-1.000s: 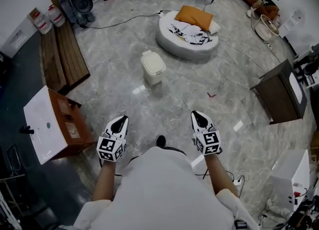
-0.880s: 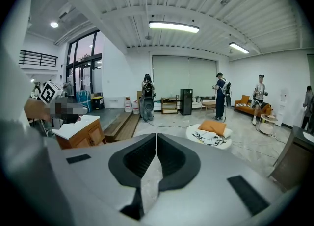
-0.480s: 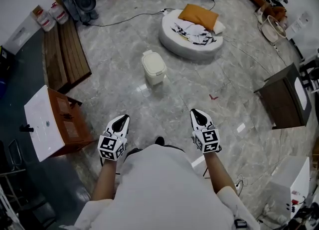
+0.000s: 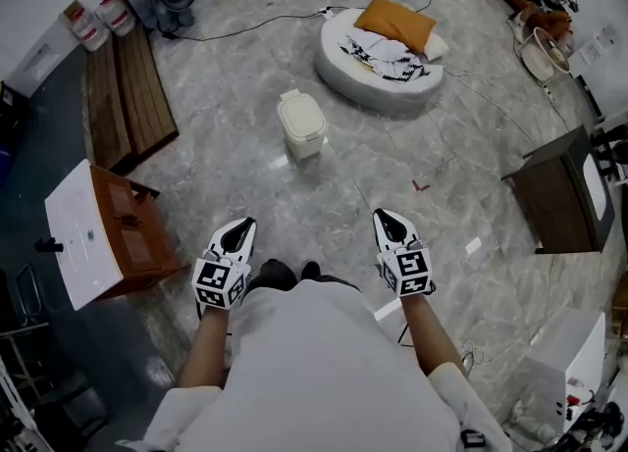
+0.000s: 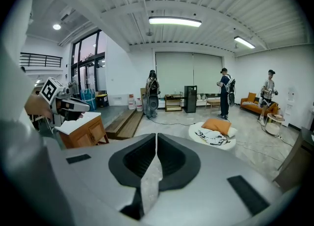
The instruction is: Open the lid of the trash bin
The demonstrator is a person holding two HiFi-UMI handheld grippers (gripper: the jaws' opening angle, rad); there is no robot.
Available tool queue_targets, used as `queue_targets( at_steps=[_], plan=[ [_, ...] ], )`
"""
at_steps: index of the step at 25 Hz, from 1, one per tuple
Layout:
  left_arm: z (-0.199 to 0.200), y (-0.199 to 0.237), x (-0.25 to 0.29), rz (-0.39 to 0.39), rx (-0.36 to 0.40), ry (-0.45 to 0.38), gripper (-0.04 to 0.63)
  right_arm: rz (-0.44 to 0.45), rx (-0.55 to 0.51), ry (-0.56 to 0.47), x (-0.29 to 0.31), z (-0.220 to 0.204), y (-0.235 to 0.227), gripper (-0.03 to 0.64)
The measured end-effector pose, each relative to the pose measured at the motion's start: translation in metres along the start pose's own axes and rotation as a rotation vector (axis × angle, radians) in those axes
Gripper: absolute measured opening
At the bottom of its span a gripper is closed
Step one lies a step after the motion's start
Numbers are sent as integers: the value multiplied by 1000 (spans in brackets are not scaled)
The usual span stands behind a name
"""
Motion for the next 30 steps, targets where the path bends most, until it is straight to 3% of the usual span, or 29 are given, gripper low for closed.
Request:
queue_targets(
  at_steps=[13, 30],
  plan=[
    [7, 15, 34, -17, -14, 13, 32, -1, 1, 47, 22, 12, -14, 33],
    [23, 67, 119, -105, 3, 71, 32, -54, 21, 121, 84, 34, -41, 32]
  ],
)
Point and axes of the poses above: the fingertips, and each gripper's own axes: x forward along the fingers, y to its left, z out of its top, the point moved 9 cm from there along -x, backward along the fingers, and after that the axes turned 15 degrees about z, right-handed, at the moved point
